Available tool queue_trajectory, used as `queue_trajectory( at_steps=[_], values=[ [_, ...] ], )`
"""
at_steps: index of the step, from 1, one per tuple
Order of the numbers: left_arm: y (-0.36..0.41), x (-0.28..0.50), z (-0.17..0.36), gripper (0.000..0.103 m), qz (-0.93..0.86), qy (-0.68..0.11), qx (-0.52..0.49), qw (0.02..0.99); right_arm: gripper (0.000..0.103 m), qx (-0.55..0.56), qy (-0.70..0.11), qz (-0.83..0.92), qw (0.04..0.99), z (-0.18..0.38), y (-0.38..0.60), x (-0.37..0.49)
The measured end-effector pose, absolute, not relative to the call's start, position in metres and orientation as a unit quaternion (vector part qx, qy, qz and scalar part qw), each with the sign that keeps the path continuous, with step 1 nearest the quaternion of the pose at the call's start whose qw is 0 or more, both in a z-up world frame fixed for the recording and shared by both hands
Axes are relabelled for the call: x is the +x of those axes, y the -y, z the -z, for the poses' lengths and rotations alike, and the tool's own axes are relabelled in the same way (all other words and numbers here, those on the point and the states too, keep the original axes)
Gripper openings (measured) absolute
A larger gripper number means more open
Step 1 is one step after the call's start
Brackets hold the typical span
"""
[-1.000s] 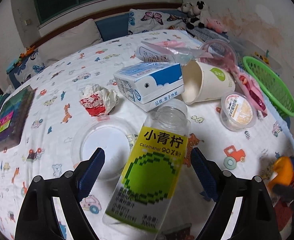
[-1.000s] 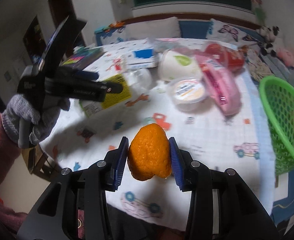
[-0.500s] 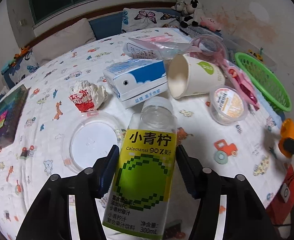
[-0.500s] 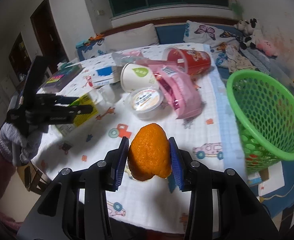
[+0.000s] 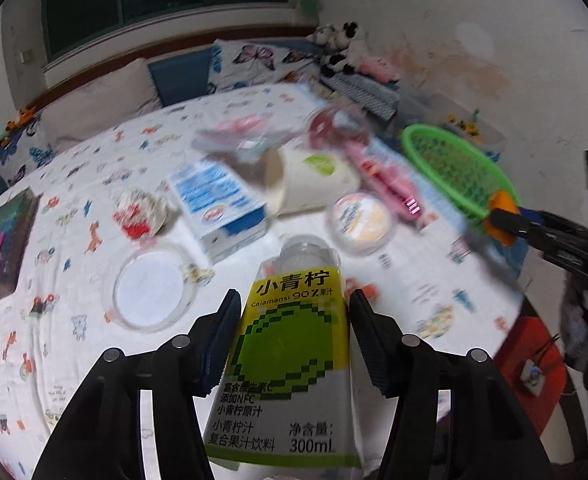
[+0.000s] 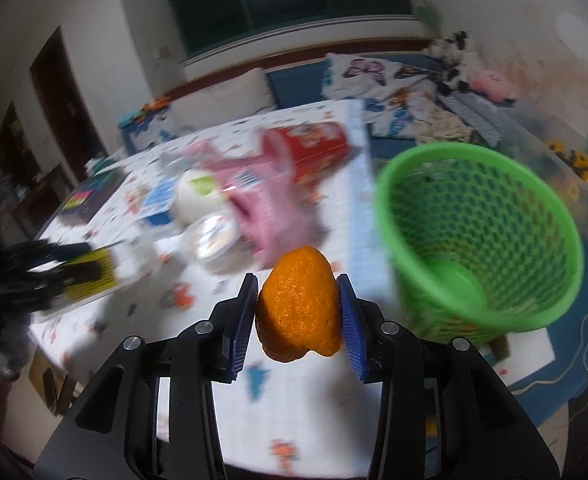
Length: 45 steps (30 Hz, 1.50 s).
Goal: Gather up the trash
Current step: 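Drop orange peel in basket with right tool while left tool lifts juice bottle, then release the yellow-green juice bottle into the green basket with the left tool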
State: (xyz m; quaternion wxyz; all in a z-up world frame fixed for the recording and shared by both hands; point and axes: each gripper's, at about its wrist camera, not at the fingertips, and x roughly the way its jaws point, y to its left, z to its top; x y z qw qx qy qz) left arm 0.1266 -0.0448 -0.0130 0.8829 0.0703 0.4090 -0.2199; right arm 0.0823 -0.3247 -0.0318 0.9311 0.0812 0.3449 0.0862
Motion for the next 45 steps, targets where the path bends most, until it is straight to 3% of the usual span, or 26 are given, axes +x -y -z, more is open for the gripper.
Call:
queue_trajectory(
  at_steps=[15,24,27,45],
  values=[
    [0.129,0.153,-0.035,0.053,0.286,-0.373,0.074,0.879,0.041,0.101,-0.367,0.013,0.925,0.059,0.429,0.126],
    [0.192,0.190,-0.046,0.053,0.319,-0.375,0.078,0.867,0.050,0.124,-0.379,0.026,0.917,0.075,0.460,0.146],
    [0.213,0.200,-0.046,0.053,0.329,-0.375,0.083,0.863,0.055,0.123,-0.375,0.031,0.919,0.074,0.467,0.146],
    [0.333,0.241,0.003,0.053,0.359,-0.430,0.124,0.819,0.062,0.135,-0.340,0.050,0.929,0.062,0.479,0.105]
  ],
)
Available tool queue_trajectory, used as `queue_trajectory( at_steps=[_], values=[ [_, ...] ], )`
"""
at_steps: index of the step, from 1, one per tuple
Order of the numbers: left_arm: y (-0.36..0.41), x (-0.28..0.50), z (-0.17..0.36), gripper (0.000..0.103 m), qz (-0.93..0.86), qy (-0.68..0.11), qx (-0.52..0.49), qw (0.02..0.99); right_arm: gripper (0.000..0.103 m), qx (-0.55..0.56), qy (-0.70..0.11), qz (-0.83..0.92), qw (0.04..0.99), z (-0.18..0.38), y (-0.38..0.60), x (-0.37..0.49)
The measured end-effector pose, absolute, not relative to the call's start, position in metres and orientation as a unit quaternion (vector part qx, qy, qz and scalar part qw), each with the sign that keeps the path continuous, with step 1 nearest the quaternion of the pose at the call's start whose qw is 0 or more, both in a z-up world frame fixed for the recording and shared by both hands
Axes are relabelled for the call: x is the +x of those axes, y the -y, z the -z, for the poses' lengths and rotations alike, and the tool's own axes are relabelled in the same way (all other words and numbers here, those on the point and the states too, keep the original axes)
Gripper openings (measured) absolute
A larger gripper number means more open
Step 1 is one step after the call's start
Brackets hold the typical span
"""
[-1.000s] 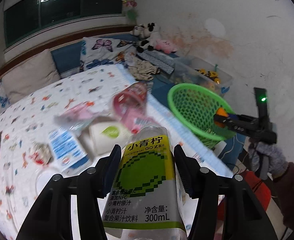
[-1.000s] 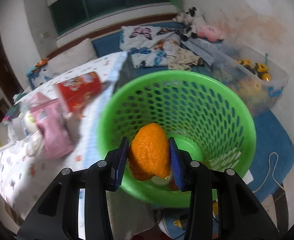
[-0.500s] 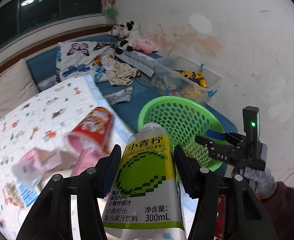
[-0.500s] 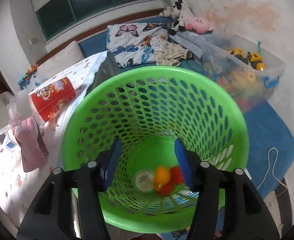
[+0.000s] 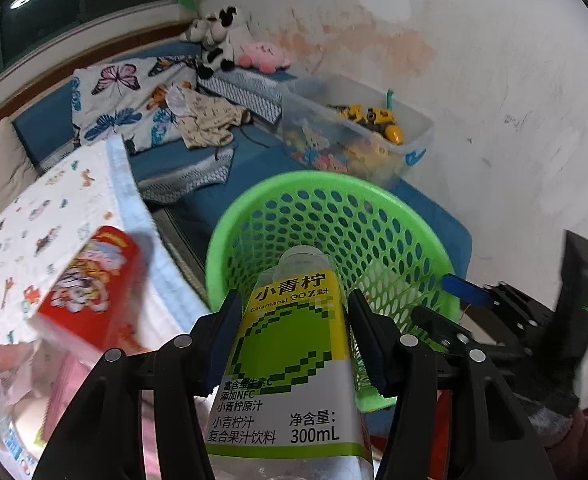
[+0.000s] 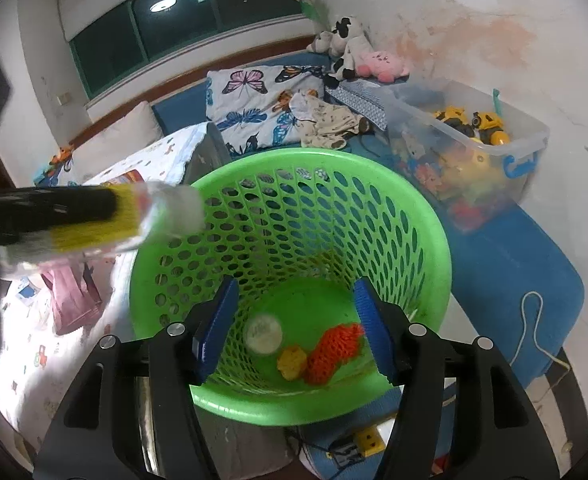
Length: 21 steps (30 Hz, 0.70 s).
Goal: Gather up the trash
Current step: 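Release the yellow-green juice bottle into the green basket with the left tool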
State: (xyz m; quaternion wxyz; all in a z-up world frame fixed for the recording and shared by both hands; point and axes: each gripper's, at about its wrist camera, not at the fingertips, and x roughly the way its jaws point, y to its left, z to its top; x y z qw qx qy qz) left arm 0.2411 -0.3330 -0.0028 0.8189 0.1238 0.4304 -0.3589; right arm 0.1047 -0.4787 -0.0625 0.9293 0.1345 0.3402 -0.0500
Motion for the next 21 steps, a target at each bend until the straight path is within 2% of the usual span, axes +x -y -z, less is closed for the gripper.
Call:
queue_trajectory(
  at_steps=[11,13,14,15,21],
  values=[
    [0.364,0.252,0.031,0.053,0.355,-0.456,0.140,0.804,0.062,0.154,-0.346,0.060,0.923,0.071,0.483,0.094],
    [0.365,0.252,0.028,0.058,0.360,-0.453,0.132,0.804,0.062,0.155,-0.347,0.062,0.923,0.071,0.483,0.092],
    [0.365,0.252,0.026,0.067,0.361,-0.453,0.130,0.805,0.062,0.155,-0.347,0.062,0.923,0.071,0.483,0.092],
    [0.364,0.251,0.022,0.069,0.362,-0.448,0.125,0.807,0.062,0.155,-0.346,0.063,0.923,0.071,0.483,0.091],
    [0.337,0.235,0.000,0.069,0.360,-0.424,0.111,0.824,0.062,0.148,-0.339,0.051,0.928,0.062,0.472,0.086]
  ],
)
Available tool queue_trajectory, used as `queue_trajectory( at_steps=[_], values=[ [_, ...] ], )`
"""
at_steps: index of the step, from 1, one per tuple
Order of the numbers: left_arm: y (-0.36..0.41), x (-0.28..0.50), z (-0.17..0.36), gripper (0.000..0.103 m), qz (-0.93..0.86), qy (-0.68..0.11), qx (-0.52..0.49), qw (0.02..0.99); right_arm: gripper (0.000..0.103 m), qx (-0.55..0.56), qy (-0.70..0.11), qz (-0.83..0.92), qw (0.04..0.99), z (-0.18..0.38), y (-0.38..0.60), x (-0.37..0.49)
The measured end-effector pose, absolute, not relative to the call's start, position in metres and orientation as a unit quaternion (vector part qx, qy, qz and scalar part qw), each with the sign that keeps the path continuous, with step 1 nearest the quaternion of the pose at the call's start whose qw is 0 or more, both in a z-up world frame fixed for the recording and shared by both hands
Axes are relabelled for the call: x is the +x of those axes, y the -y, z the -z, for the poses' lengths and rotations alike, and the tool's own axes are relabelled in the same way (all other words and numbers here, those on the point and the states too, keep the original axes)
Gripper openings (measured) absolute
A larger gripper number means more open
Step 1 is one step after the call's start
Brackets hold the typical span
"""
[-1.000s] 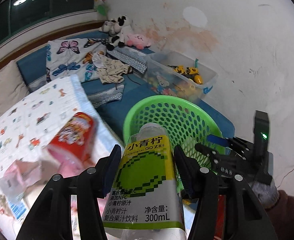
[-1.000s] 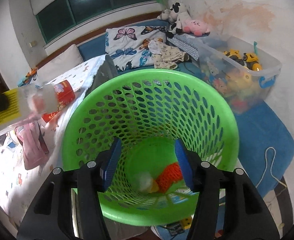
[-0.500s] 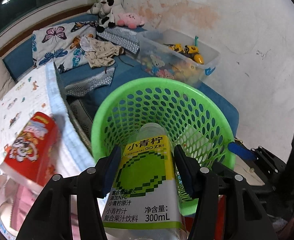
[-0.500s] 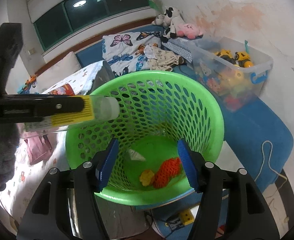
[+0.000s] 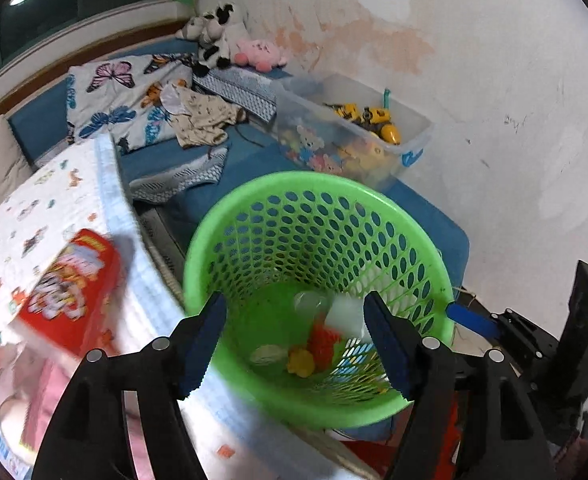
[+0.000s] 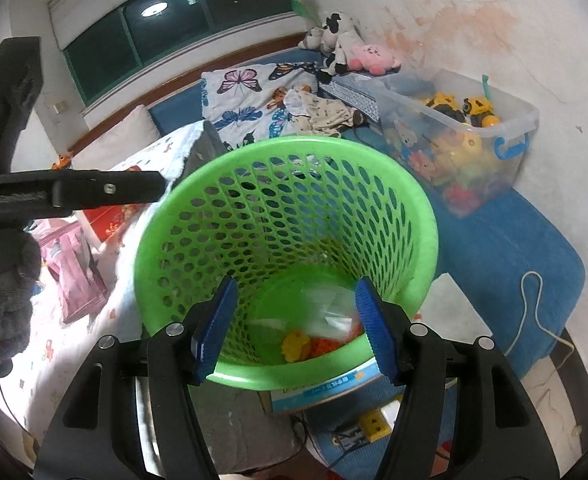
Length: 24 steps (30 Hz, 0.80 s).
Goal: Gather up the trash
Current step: 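Release the yellow-green juice bottle into the green basket with the left tool, then grasp the pink snack wrapper with the right tool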
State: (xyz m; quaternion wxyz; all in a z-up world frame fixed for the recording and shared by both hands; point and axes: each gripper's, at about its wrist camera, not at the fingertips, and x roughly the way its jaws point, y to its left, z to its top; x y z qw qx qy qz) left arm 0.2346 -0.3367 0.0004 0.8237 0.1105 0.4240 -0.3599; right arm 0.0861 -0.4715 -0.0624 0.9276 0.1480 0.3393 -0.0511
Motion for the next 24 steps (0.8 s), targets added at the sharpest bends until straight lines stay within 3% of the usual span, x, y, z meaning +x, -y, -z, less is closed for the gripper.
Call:
queue_trajectory(
  at_steps=[12,24],
  values=[
    [0.216,0.212,-0.024,0.069,0.275,-0.398,0.071,0.872,0.068,0.116,-0.329,0.006,0.937,0.039,0.427,0.093],
    [0.092,0.197,-0.012,0.069,0.189,-0.405,0.013,0.895,0.068,0.092,-0.342,-0.079,0.932,0.033,0.354,0.122]
  ],
)
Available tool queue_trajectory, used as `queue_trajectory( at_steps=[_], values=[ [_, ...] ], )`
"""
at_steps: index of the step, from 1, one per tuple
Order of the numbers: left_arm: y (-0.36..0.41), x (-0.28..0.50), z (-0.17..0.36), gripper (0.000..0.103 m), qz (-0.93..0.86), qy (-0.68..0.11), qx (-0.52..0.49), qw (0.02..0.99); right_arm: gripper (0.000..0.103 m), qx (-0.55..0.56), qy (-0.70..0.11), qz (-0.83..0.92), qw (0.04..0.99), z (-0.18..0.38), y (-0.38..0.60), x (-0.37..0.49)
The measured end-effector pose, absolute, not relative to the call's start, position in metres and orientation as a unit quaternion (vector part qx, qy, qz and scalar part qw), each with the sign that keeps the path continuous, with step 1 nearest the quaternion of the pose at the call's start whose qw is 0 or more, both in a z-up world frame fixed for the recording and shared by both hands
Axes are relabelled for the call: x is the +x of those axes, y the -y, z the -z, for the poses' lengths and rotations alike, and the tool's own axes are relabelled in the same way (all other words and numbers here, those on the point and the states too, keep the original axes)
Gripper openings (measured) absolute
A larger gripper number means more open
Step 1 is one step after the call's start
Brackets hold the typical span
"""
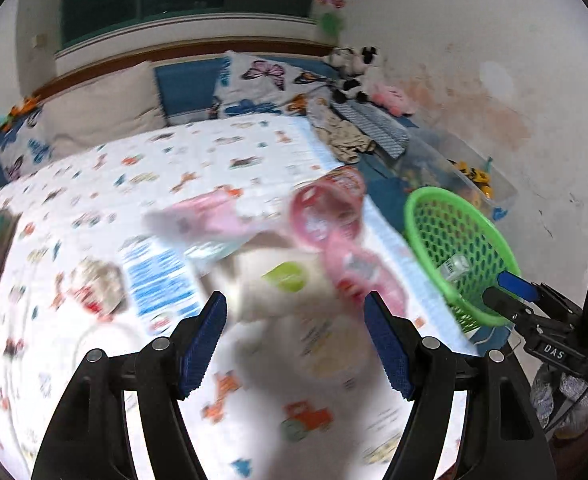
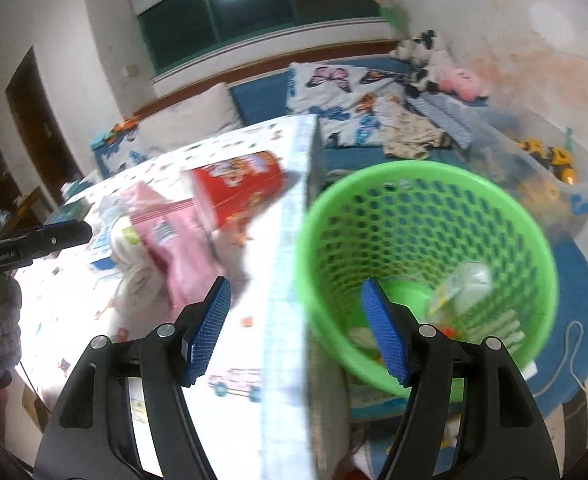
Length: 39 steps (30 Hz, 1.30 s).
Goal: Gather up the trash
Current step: 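Grasp the pink snack wrapper with the right tool, then carry pink wrapper to basket with right tool while left tool grasps foil-lidded cup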
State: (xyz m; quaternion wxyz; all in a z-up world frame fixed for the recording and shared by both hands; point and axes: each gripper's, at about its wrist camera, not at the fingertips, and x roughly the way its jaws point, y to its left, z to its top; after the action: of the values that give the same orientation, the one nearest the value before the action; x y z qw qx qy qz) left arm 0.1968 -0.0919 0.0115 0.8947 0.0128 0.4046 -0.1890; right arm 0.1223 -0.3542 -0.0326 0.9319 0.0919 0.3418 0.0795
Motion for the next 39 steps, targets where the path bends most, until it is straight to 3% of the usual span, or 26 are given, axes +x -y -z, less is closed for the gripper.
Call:
queue_trajectory(
  at_steps=[11,27,35,39],
  values=[
    [0.043,0.178,0.011,0.069,0.159,-0.420,-0.015,0.893,0.068,0.074,-0.366,-0.153,0.915,0.041,0.297,0.162],
    [0.044,0.170,0.030,0.069,0.171,-0.439,-0.016,0.882,0.068,0.050,-0.394,-0.204,0.895,0.057,0.259,0.210],
    [0.053,0.170,0.039,0.069,0.193,-0.445,-0.006,0.875,0.049,0.059,-0.390,-0.210,0.895,0.056,0.261,0.207],
    [0.065,0.167,0.040,0.076,0.207,-0.441,0.004,0.873,0.047,0.057,-0.380,-0.210,0.899,0.049,0.263,0.199]
  ],
)
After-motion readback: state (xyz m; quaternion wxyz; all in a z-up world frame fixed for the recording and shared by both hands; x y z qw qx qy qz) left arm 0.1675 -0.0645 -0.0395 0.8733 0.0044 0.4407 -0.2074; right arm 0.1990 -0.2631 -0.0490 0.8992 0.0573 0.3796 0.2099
